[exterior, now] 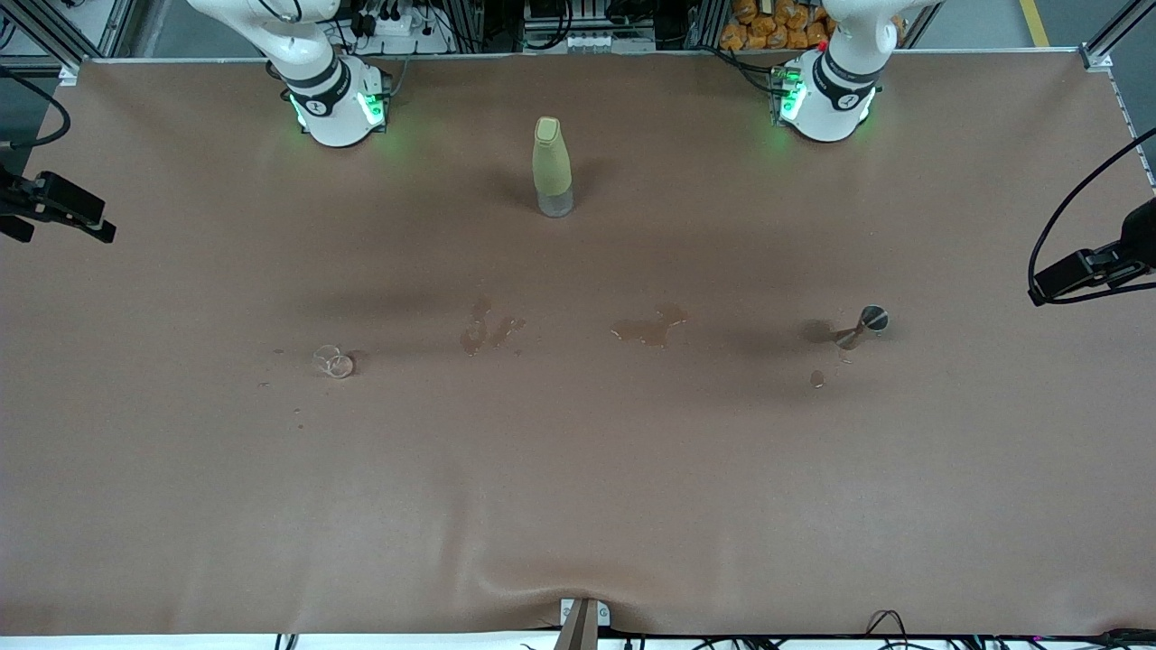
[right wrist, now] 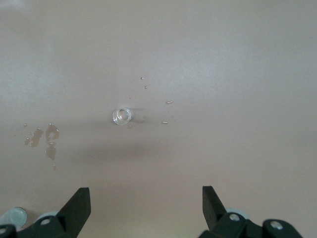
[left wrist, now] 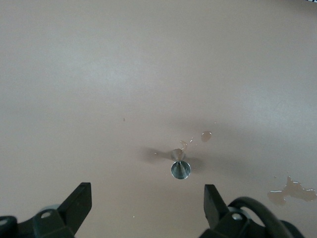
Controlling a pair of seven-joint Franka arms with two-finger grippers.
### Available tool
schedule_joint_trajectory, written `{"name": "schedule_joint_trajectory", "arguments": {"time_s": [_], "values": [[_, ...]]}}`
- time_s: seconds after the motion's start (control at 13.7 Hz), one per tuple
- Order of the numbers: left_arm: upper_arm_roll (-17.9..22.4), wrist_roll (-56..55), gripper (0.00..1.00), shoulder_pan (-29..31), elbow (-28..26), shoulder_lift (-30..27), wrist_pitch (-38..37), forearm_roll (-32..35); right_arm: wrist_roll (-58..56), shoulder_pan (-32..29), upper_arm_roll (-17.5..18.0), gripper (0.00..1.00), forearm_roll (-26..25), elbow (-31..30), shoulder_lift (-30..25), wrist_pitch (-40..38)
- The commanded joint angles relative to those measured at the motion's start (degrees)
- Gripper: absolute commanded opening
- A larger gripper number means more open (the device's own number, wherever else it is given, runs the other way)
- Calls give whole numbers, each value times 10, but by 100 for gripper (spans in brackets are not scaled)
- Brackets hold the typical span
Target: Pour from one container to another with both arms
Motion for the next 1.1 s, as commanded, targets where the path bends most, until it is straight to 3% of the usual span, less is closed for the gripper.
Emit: {"name": "schedule_joint_trajectory", "arguments": {"time_s": [0.0,1.02], "values": [[0,7,100,0,2,-5,-9,2,1,9,-5,100,-12,11,2,-5],[0,11,100,0,1,-5,-9,8,-2,3,-8,100,-11,10,1,-7]]}}
